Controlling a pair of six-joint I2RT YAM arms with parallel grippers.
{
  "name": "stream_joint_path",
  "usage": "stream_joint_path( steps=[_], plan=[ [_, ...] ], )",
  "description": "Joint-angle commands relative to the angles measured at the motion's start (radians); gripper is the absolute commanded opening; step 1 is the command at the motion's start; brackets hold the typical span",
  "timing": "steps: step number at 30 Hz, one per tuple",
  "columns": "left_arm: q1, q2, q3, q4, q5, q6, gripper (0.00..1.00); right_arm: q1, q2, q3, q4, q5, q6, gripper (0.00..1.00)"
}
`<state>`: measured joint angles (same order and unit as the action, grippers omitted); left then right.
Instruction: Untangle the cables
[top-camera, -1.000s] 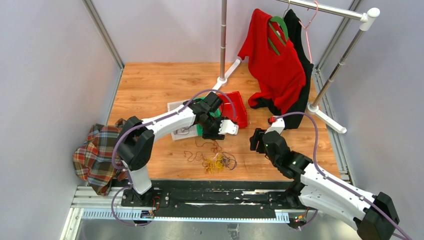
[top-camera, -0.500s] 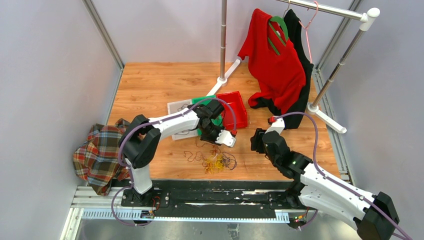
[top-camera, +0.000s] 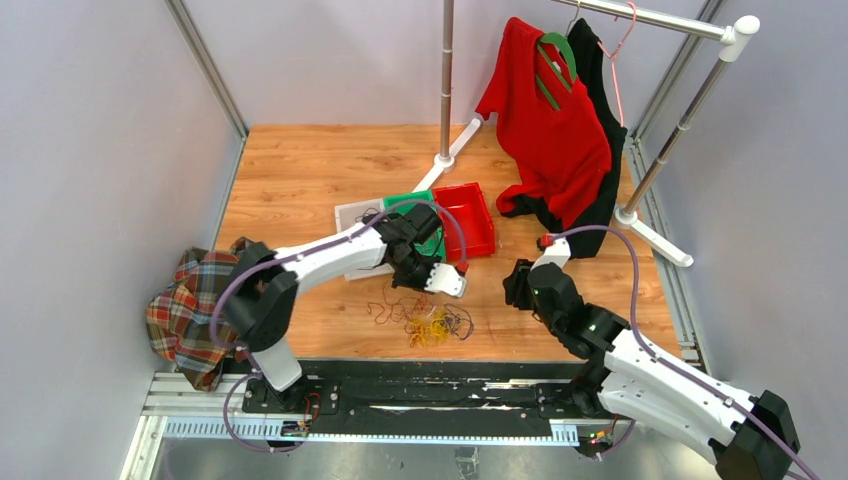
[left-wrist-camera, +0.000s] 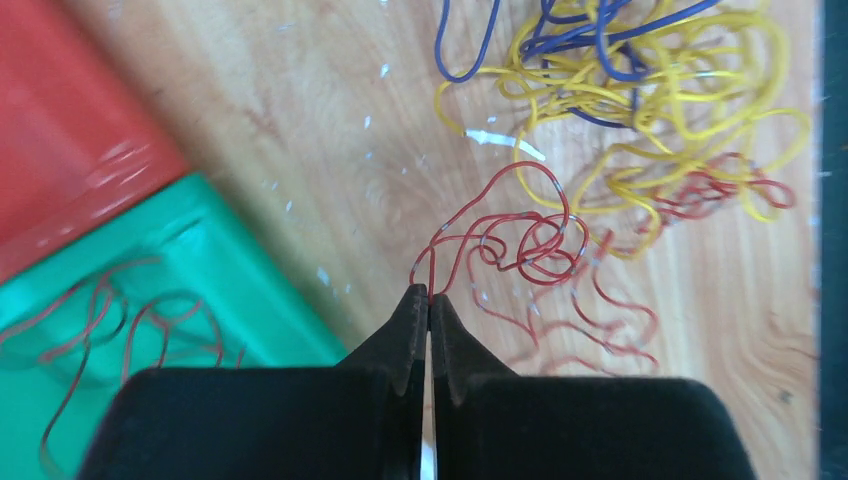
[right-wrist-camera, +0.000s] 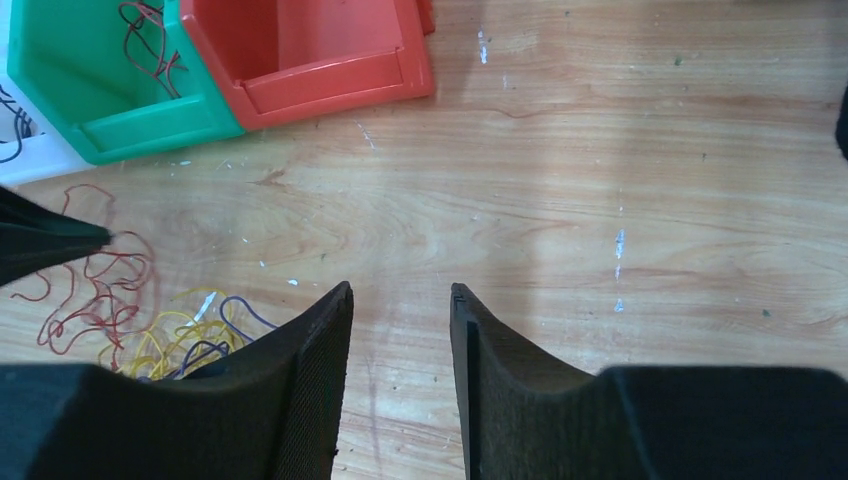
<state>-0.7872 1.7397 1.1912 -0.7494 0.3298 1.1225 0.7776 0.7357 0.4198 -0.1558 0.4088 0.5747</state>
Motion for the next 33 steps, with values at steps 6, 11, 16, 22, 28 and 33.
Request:
stream_joint_path(
  steps=[6, 11, 16, 22, 28, 33],
  plan=[
    [-0.004, -0.346, 0.139, -0.237, -0.005, -0.253, 0.01, -0.008, 0.058, 0.122, 0.025, -0.132, -0.002, 0.46],
    [-0.004, -0.421, 0.172, -0.244, 0.017, -0.345, 0.0, 0.07, 0.093, 0.168, 0.179, -0.234, -0.074, 0.62],
    [-0.004, -0.424, 0.227, -0.241, 0.016, -0.447, 0.0, 0.145, 0.119, 0.199, 0.307, -0.339, -0.083, 0.7],
    [-0.004, -0.373, 0.278, -0.229, -0.085, -0.584, 0.0, 0.27, 0.134, 0.218, 0.376, -0.214, -0.077, 0.72],
    [-0.004, -0.385, 0.28, -0.187, -0.082, -0.661, 0.0, 0.337, 0.234, 0.27, 0.42, -0.134, -0.107, 0.72],
    [-0.004, -0.403, 0.288, -0.188, -0.073, -0.704, 0.0, 0.345, 0.337, 0.33, 0.376, -0.027, -0.102, 0.72]
  ],
)
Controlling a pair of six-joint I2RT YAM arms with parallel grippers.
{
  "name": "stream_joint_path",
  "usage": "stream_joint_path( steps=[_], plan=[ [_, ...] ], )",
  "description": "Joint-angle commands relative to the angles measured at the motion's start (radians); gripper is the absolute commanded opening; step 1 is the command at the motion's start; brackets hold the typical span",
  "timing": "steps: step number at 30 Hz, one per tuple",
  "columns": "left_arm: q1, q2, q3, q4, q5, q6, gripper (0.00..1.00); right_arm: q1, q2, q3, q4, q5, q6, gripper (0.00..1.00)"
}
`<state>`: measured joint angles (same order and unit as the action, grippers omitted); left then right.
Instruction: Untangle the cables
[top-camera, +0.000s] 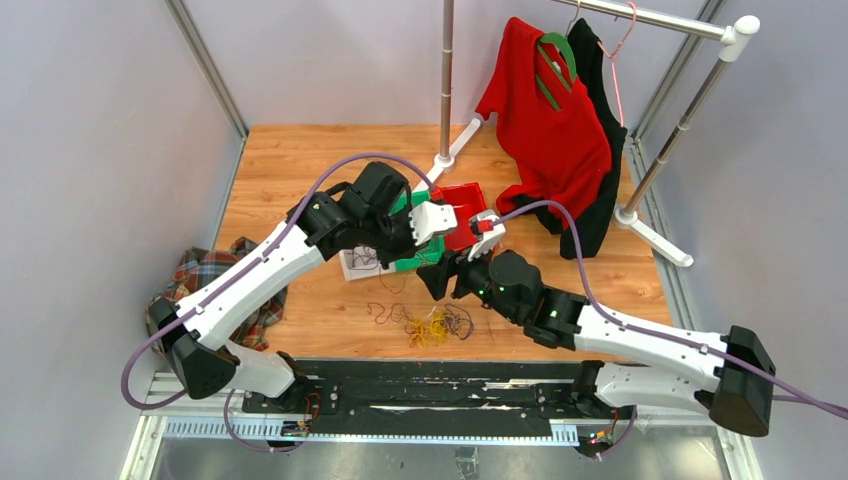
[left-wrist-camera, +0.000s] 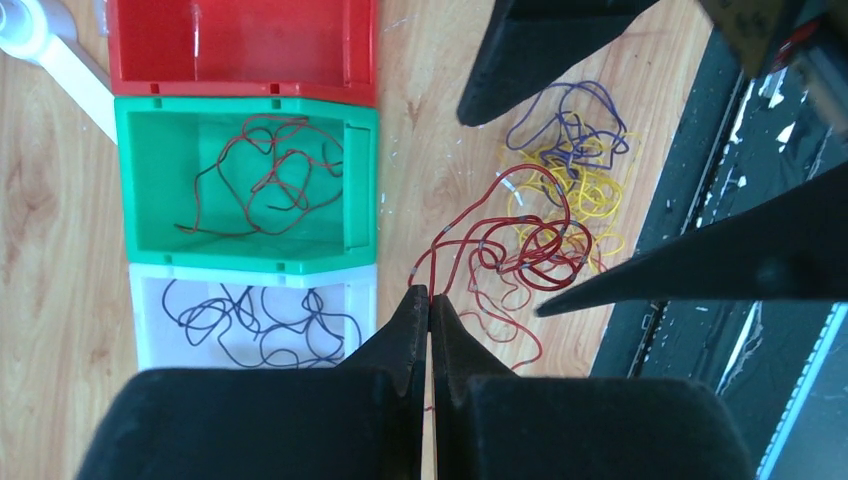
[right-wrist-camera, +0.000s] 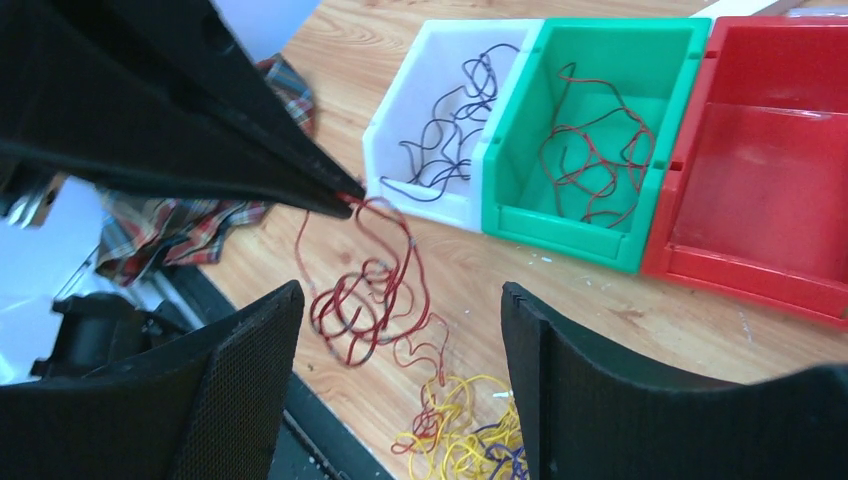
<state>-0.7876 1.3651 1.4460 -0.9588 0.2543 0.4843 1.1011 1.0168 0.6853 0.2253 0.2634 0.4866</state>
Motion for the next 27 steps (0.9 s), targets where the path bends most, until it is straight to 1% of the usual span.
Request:
stream_joint_path(
  steps=[1, 8, 11, 14, 16, 20, 23, 27],
  plan=[
    [-0.004, -0.034, 0.037, 0.022, 0.008, -0.077, 0.0, 0.023, 0.071, 0.071, -0.008, 0.14, -0.011, 0.72],
    [-0.004, -0.073, 0.066, 0.019, 0.104, -0.192, 0.0, 0.057, 0.143, 0.079, -0.023, 0.399, -0.006, 0.68],
    [-0.003, -0.083, 0.08, 0.016, 0.168, -0.235, 0.0, 0.064, 0.14, 0.062, 0.004, 0.451, 0.003, 0.67],
    [0.0, -0.096, 0.08, 0.009, 0.217, -0.252, 0.0, 0.065, 0.124, 0.042, 0.029, 0.454, 0.019, 0.65],
    [0.008, -0.098, 0.084, 0.009, 0.225, -0.261, 0.0, 0.065, 0.112, 0.027, 0.062, 0.419, 0.009, 0.61],
    [0.031, -0.105, 0.104, 0.008, 0.254, -0.261, 0.0, 0.065, 0.105, 0.001, 0.073, 0.438, 0.04, 0.53],
    [0.042, -0.109, 0.129, -0.012, 0.307, -0.257, 0.0, 0.063, 0.095, -0.026, 0.083, 0.459, 0.059, 0.52],
    [0.058, -0.117, 0.192, -0.061, 0.357, -0.232, 0.0, 0.05, 0.058, -0.077, 0.055, 0.491, 0.107, 0.5]
  ],
)
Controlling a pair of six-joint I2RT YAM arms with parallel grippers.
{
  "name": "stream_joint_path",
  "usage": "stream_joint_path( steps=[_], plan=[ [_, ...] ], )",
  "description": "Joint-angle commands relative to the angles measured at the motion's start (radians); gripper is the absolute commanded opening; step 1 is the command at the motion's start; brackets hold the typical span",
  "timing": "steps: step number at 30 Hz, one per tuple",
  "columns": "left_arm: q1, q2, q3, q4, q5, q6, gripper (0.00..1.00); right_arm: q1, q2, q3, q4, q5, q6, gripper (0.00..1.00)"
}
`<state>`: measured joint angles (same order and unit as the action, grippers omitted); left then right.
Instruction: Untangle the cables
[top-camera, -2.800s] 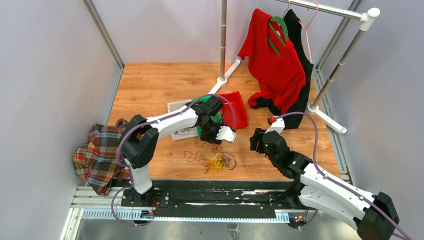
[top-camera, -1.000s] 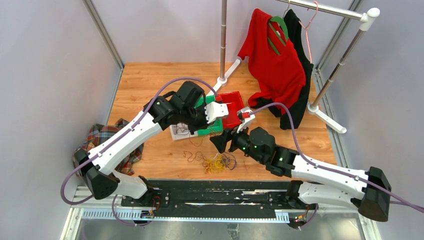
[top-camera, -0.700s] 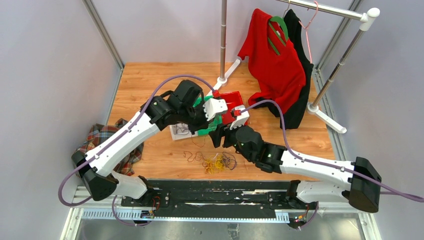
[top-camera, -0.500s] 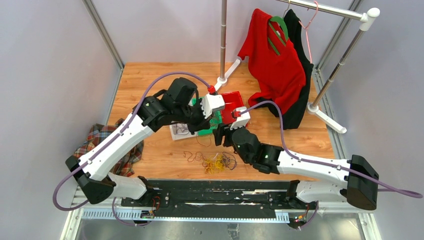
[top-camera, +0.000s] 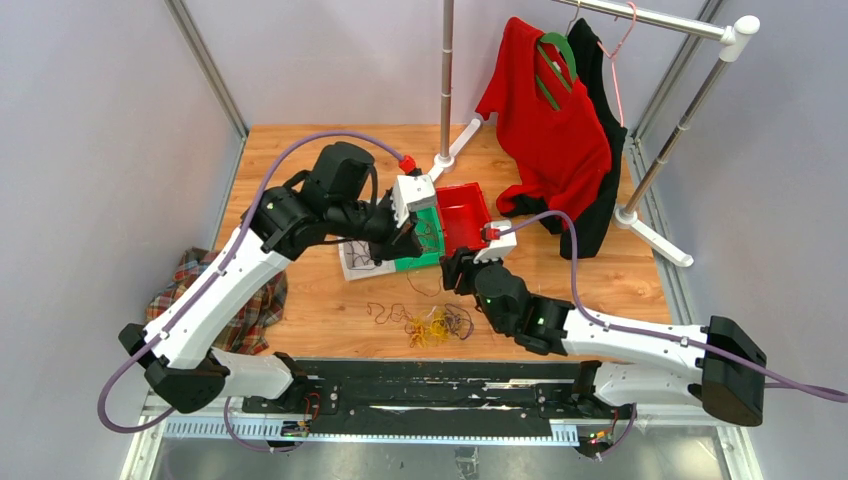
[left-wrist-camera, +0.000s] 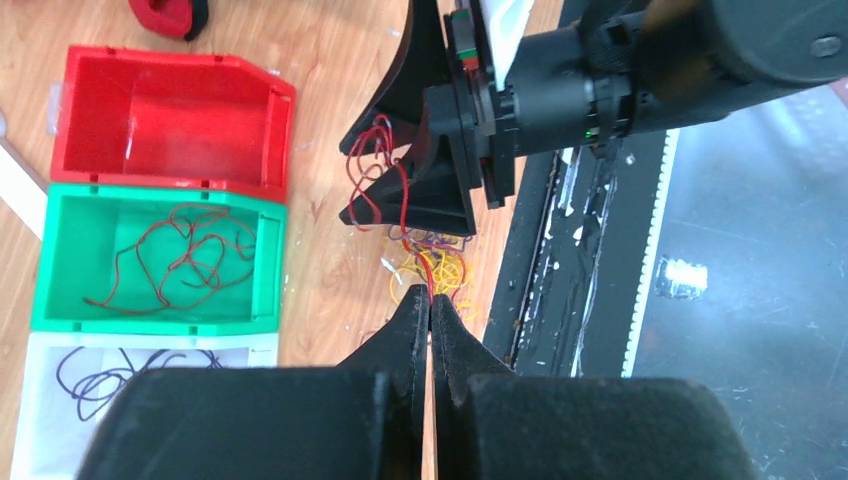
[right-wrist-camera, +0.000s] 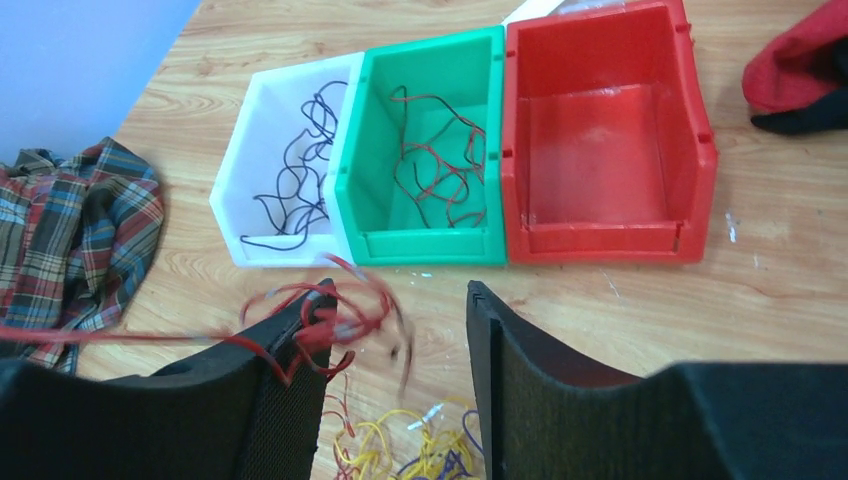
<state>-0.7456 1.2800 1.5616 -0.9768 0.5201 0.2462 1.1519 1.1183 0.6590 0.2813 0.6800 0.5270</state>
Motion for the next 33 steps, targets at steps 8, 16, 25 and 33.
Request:
stream_joint_path(
  steps=[8, 16, 25, 33],
  plan=[
    [0.034, -0.036, 0.191, -0.143, 0.095, 0.063, 0.0, -0.062, -0.16, -0.165, -0.088, 0.078, 0.151, 0.5],
    [0.047, 0.004, 0.323, -0.163, 0.071, 0.091, 0.0, -0.083, -0.198, -0.215, -0.149, 0.089, 0.176, 0.52],
    [0.081, 0.075, 0.586, -0.169, -0.039, 0.153, 0.0, -0.11, -0.191, -0.262, -0.211, 0.069, 0.266, 0.53],
    [0.081, 0.089, 0.617, -0.169, -0.084, 0.202, 0.0, -0.121, -0.186, -0.235, -0.244, 0.061, 0.262, 0.54]
  ],
)
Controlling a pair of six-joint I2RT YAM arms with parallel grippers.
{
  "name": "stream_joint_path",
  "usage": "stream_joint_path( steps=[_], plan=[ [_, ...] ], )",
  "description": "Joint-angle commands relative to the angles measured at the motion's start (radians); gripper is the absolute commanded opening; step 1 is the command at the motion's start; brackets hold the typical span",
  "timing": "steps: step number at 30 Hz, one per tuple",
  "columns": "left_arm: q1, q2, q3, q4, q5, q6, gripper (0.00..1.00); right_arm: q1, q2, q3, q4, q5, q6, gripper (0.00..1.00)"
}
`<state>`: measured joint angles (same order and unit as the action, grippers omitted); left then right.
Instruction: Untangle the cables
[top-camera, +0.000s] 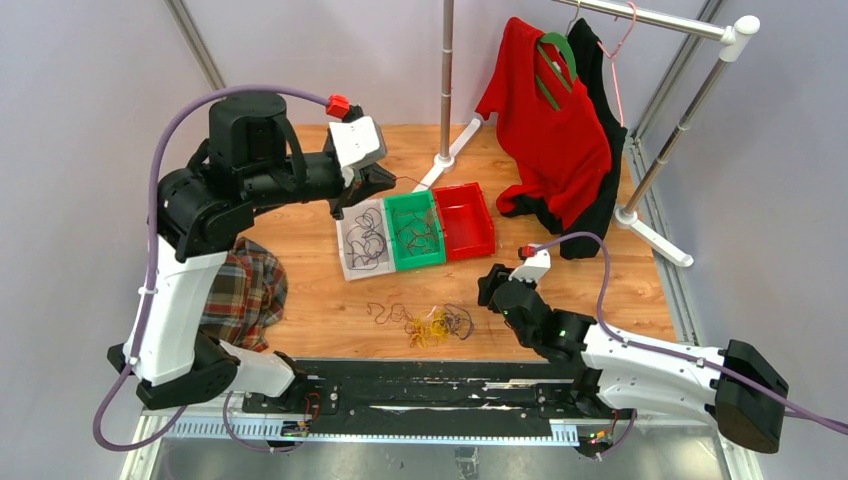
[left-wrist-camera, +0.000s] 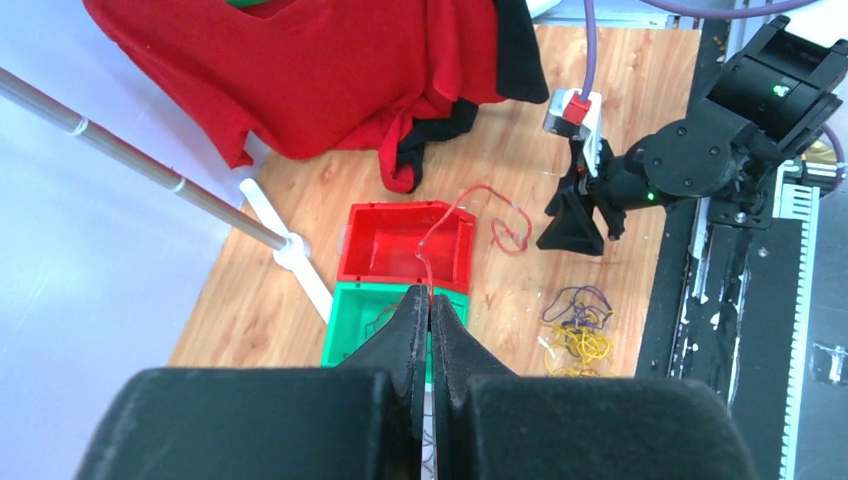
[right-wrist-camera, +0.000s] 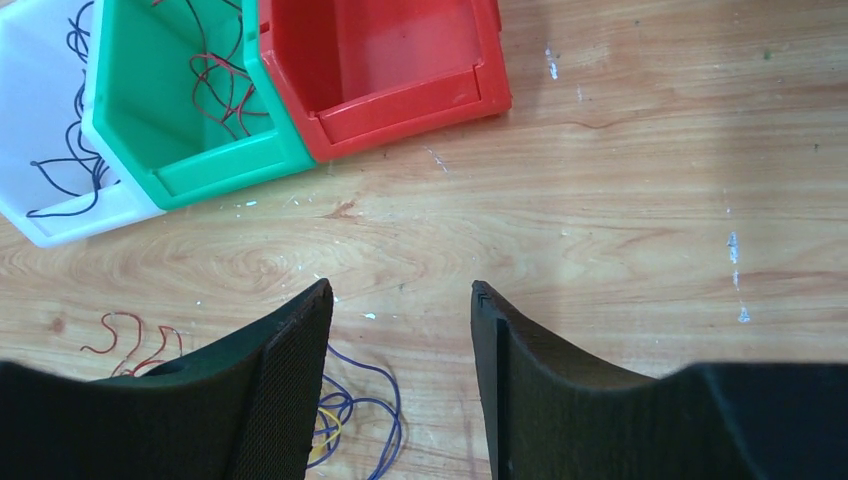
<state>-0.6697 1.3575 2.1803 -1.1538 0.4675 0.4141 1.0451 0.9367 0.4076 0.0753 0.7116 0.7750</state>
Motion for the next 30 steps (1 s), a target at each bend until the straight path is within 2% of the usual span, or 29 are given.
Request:
stream_joint_path(
  steps=[1, 10, 22, 30],
  plan=[
    [0.005, 0.015, -0.007, 0.008, -0.04, 0.041, 0.0, -0.014, -0.008, 0.022, -0.039, 0.03, 0.002, 0.54],
    [0.013, 0.056, -0.099, 0.069, -0.18, 0.121, 0.0, -0.016, -0.114, 0.04, -0.051, 0.059, -0.108, 0.56],
    [0.035, 0.044, -0.462, 0.52, -0.295, 0.182, 0.0, -0.034, -0.173, 0.025, -0.076, 0.091, -0.141, 0.56],
    [0.082, 0.123, -0.561, 0.638, -0.308, 0.241, 0.0, -0.046, -0.179, 0.007, -0.077, 0.089, -0.14, 0.55]
  ],
)
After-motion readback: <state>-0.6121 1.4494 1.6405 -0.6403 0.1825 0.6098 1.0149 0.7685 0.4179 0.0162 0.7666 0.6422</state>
